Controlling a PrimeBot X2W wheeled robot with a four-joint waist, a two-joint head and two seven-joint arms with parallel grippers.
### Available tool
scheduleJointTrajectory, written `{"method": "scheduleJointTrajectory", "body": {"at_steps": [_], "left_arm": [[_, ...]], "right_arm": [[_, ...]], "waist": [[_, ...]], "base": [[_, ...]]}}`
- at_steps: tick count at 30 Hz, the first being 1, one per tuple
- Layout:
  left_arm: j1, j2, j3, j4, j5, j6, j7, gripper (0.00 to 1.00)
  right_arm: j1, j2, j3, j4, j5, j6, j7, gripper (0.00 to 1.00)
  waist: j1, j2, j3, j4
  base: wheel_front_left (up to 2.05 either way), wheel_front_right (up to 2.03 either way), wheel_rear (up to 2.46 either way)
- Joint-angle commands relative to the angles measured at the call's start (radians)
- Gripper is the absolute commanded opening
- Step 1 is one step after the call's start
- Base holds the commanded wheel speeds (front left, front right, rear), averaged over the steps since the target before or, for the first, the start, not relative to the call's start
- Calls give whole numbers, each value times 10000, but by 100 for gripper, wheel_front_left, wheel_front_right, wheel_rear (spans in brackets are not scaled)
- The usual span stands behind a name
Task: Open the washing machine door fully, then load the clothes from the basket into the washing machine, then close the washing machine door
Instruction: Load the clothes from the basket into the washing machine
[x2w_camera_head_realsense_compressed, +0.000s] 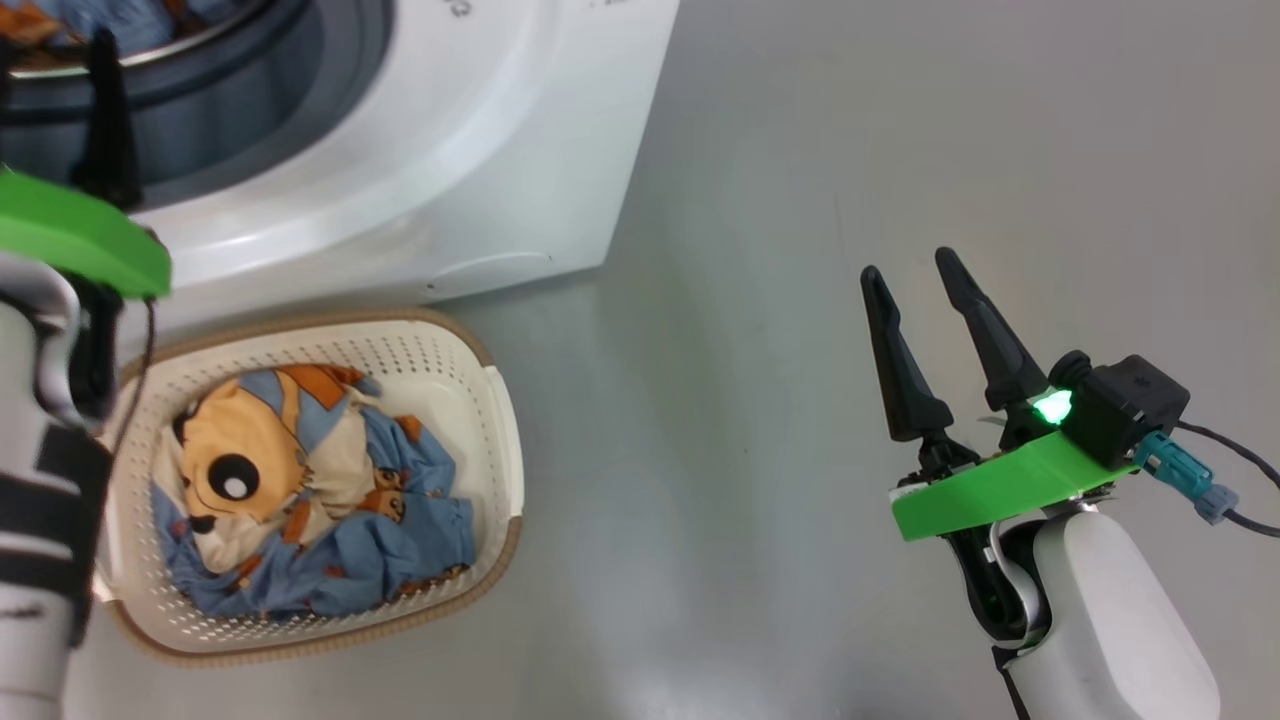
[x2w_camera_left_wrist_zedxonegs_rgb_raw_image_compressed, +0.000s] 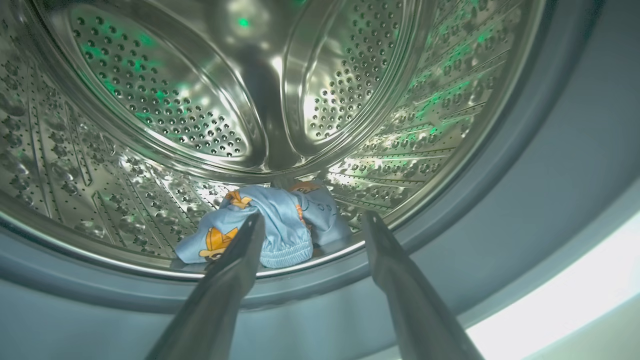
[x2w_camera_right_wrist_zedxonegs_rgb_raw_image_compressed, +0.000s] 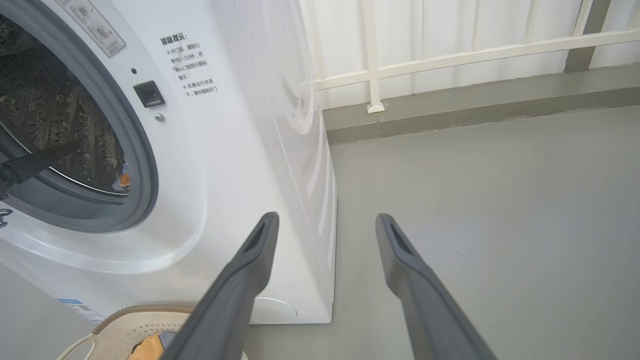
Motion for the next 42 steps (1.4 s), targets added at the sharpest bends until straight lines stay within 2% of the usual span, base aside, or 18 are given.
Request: {"method": "scheduleJointTrajectory", "body": {"at_steps": [1,11,18,24,42], "left_arm": [[424,349,401,-624,137,46,-61,100],[2935,116,1222,-2619,329,226,-62,100],[4576,-388,1721,-3731,519,375,-62,100],[5839,-877,2069,-4730,849,292,-62,100],[8596,-1922,2933,-5919,1465,191,-62,100]], "right_arm": [[254,-40,153,-177,-55,90,-48,100],[543,-298,212,34,105,90,-48,100],[796,-530,298,153,261,90,-48,100],[1104,-736,325,235,525,90,-48,100],[2020,-1152,334,173,680,90,-48,100]], "waist": [[0,0,-478,259],[0,0,-1564,581],[0,0,-2412,974],[0,0,-3107,1289],[0,0,-4334,1898]], "base": [[0,0,0],[0,0,0],[0,0,0],[0,0,0],[0,0,0]]}}
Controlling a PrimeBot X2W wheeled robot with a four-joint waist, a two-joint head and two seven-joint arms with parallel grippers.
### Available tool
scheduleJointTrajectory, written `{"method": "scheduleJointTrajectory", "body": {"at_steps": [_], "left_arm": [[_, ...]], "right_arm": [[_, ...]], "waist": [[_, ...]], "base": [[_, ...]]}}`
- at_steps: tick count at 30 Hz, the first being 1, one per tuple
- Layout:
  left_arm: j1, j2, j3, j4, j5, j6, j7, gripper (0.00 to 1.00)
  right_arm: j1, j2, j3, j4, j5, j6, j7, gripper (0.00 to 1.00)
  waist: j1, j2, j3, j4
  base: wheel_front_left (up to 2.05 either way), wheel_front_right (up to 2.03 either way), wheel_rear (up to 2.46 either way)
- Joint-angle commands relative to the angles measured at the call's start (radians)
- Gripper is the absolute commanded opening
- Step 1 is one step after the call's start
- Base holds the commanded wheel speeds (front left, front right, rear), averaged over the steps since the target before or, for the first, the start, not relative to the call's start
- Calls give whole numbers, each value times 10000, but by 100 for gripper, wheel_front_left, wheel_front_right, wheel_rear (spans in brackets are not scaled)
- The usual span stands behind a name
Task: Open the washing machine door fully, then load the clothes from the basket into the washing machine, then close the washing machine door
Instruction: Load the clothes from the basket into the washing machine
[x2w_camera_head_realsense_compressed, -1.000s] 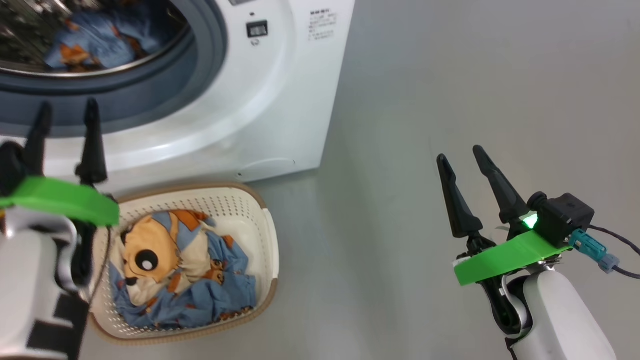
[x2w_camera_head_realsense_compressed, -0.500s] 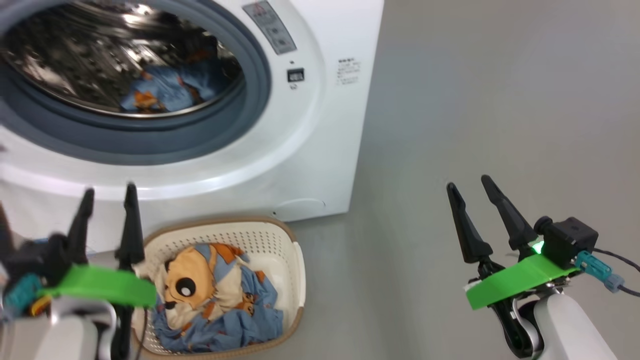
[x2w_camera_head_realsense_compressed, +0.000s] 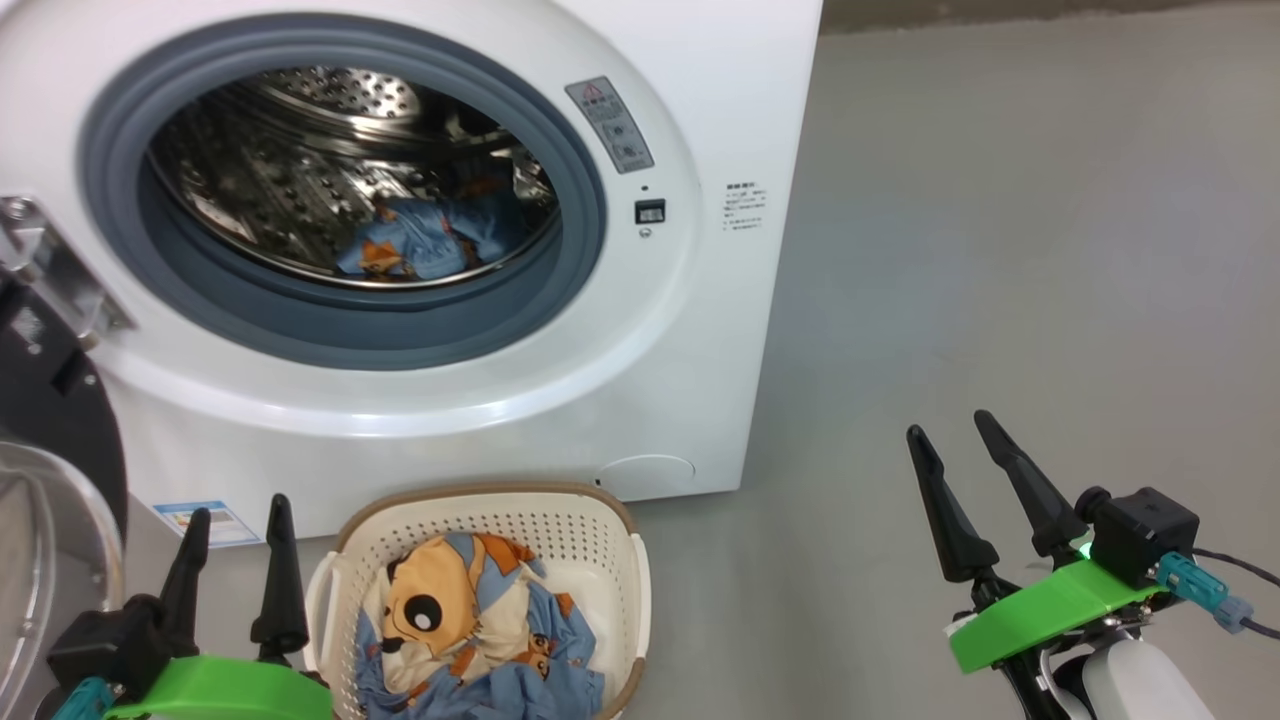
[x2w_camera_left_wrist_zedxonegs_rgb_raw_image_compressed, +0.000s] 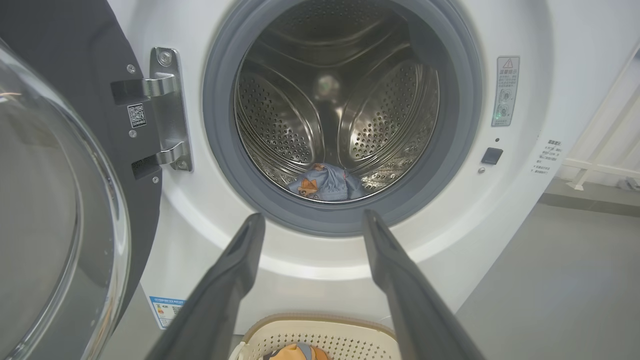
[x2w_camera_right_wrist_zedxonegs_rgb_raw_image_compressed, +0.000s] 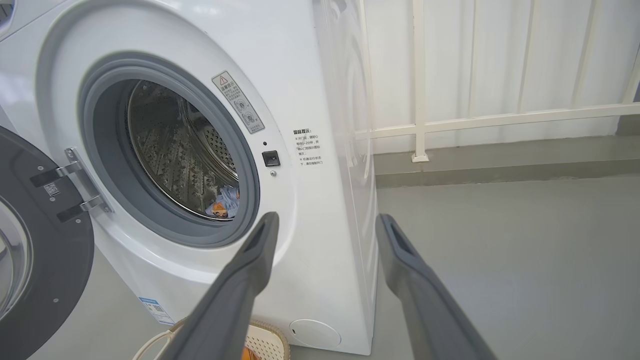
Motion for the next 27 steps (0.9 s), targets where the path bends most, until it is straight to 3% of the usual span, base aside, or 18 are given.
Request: {"method": "scheduleJointTrajectory", "body": {"at_steps": [1,27], "left_arm": [[-62,84,439,-362,131,11,-62,100],[78,-408,649,-415,404,-98,-63,100]], "right_arm": [[81,-108,204,-258,223,90,-48,100],[184,-298,-30,-283,127,90,-48,100]], "waist": [[0,0,-215,168],[0,0,-380,330]], "base": [[0,0,0],[0,0,0]]}}
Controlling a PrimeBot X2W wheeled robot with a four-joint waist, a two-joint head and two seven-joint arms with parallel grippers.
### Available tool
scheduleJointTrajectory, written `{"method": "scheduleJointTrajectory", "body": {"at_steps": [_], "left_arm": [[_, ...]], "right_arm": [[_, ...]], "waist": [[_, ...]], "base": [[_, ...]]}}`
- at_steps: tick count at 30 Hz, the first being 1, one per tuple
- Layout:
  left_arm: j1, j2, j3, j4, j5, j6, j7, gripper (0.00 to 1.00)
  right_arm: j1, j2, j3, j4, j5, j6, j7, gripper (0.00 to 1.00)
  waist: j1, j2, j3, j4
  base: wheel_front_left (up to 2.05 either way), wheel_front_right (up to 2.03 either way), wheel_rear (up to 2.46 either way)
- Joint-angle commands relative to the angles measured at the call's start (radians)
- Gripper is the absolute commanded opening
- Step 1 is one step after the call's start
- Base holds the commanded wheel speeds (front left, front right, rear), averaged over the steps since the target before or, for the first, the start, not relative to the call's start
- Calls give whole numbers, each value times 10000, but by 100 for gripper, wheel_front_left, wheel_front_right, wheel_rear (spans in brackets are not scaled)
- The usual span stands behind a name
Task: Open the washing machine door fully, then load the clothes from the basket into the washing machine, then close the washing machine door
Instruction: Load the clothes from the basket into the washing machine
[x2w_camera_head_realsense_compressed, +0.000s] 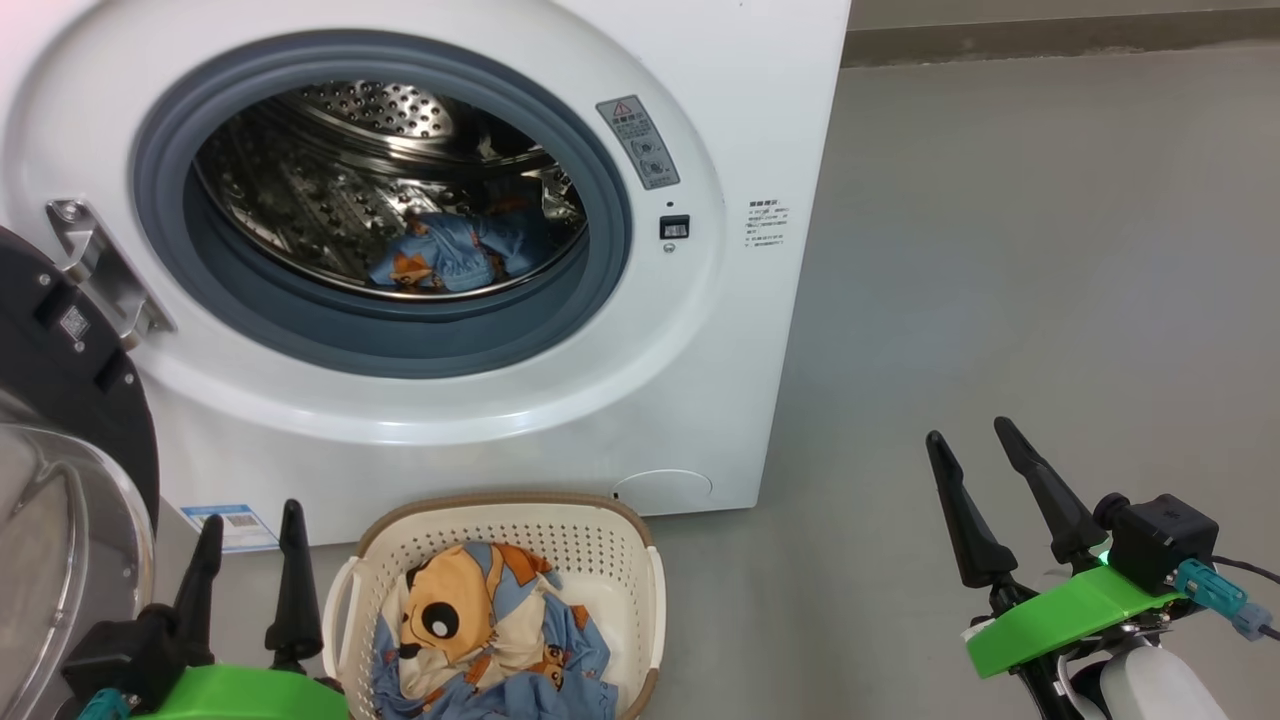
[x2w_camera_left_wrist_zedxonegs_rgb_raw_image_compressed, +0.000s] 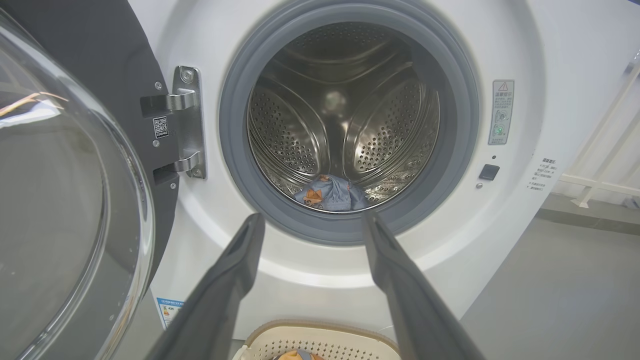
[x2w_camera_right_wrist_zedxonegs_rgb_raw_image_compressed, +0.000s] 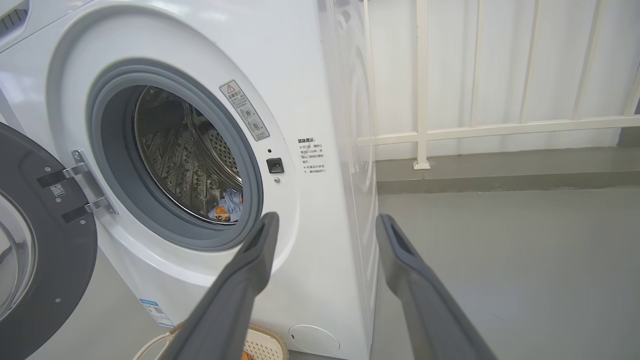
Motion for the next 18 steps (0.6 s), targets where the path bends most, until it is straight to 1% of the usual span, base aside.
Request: {"method": "scheduleJointTrajectory", "body": {"at_steps": [1,18], "left_arm": [[-187,106,386,-188,86,-13,-63,100],[-266,-7,474,-71,156,-151,-63,100]], "right_arm": [[-70,-105,167,-229,126,90,-49,100],[-138,-70,191,-207,114,90,-49,100]], "waist": [[-1,0,5,-14],[-1,0,176,-52]], "base": [[0,0,0],[0,0,0]]}}
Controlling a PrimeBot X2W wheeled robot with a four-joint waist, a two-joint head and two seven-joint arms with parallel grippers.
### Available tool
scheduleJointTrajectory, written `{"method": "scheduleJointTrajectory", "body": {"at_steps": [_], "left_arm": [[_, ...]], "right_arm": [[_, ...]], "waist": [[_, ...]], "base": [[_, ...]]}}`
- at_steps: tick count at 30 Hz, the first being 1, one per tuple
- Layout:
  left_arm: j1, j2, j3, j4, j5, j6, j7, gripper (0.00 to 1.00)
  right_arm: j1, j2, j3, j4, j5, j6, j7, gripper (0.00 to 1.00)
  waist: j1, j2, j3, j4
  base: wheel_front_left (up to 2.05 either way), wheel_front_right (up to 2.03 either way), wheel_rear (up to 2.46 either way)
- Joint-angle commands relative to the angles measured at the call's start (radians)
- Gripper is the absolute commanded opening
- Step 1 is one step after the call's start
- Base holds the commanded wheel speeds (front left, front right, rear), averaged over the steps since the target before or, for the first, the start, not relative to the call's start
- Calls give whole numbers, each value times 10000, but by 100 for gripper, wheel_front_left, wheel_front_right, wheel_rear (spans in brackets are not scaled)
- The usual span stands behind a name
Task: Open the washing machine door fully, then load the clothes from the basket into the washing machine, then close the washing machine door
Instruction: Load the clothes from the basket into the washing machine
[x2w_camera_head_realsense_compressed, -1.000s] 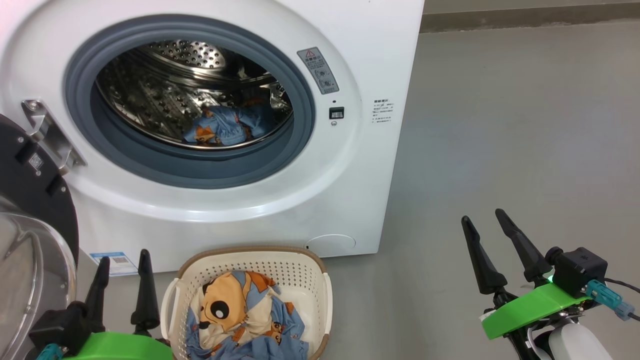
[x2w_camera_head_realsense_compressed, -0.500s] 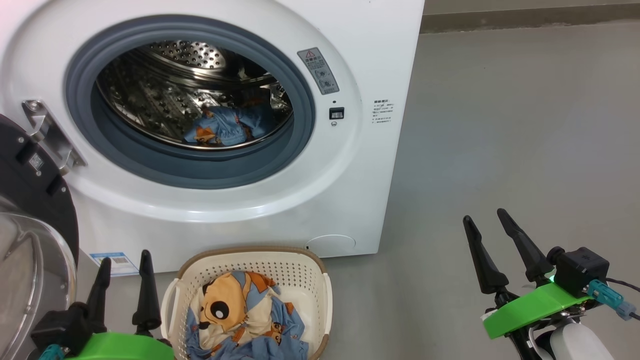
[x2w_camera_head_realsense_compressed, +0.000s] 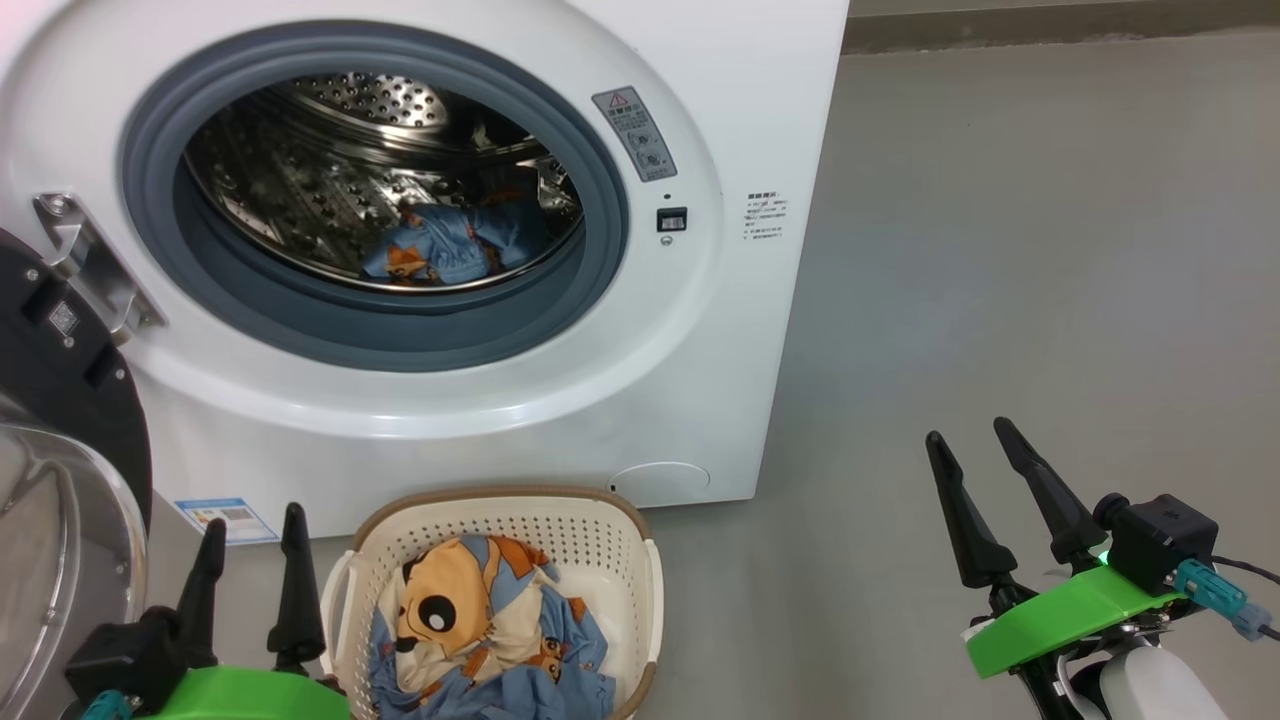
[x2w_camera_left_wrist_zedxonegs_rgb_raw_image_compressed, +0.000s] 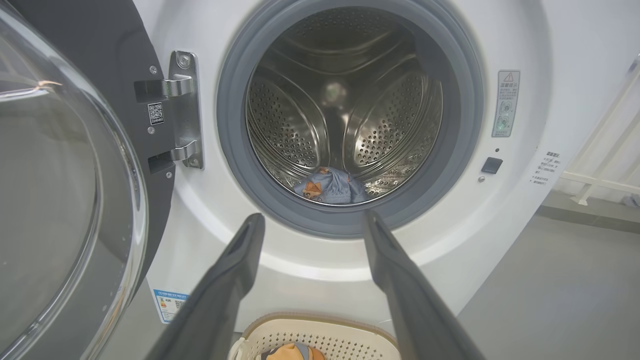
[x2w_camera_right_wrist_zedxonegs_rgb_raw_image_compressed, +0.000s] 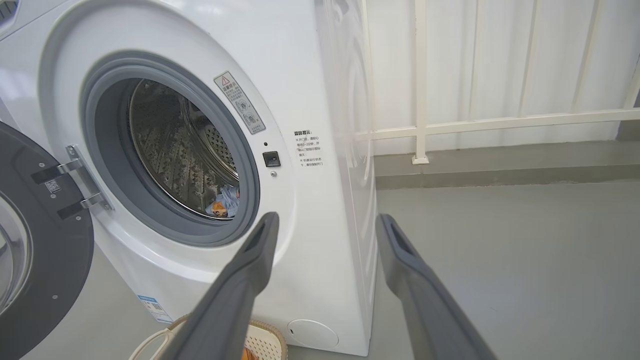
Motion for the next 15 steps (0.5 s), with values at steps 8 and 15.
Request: {"method": "scheduleJointTrajectory", "body": {"at_steps": [8,15], "left_arm": [[-397,90,303,-41,118,-109,-63,100],[-712,163,154,243,52,-176,-63,100]], "right_arm": [[-222,-34,251,-183,89,90,-49,100],[-471,91,262,-270,-39,90,-49,100]], "waist": [[0,0,355,-57],[0,0,1029,-159]], "base": [[0,0,0],[0,0,0]]}}
